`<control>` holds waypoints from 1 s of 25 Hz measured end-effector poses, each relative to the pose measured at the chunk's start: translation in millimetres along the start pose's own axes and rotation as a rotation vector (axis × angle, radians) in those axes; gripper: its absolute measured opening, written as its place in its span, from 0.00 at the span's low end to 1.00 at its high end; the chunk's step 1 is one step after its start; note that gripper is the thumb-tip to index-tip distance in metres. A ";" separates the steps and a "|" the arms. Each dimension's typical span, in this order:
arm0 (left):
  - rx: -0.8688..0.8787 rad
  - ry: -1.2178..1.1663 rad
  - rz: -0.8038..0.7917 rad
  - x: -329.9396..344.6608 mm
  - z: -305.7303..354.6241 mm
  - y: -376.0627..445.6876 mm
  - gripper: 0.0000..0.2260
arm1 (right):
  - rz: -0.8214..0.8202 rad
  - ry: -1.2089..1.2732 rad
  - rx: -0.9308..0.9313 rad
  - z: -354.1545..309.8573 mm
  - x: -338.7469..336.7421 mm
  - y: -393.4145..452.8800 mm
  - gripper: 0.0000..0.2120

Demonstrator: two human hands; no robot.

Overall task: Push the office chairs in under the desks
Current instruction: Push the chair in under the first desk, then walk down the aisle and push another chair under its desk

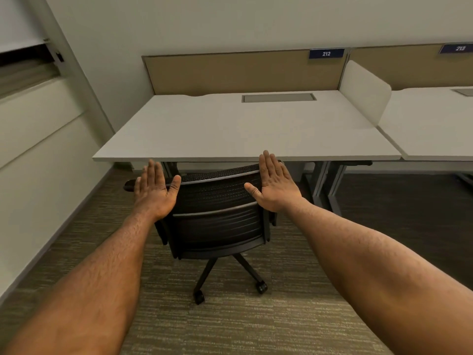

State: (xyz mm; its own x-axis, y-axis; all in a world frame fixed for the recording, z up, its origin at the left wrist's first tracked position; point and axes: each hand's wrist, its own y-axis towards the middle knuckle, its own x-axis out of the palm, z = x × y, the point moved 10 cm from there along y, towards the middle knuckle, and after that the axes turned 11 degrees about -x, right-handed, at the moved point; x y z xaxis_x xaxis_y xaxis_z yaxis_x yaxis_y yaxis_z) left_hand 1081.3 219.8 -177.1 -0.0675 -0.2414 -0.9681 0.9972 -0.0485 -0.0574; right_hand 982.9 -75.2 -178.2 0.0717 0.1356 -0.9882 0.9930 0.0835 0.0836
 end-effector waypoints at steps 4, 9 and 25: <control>0.047 0.062 0.004 2.1 8.8 -15.7 0.41 | 0.007 0.047 -0.001 -2.1 1.7 -17.5 0.44; 0.247 0.053 0.150 18.5 87.3 -72.0 0.41 | 0.008 0.052 0.035 15.3 20.1 -82.6 0.40; 0.999 -0.029 -0.110 143.5 434.4 -427.0 0.39 | 0.167 0.022 0.790 188.1 -50.6 -561.9 0.45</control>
State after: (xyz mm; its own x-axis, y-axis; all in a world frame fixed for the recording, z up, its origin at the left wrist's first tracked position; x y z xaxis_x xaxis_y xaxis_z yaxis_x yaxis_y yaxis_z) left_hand 631.4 -215.1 -185.6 -0.1715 -0.2098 -0.9626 0.5014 -0.8596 0.0980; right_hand 439.0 -314.6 -199.3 0.2315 0.1047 -0.9672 0.7427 -0.6611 0.1062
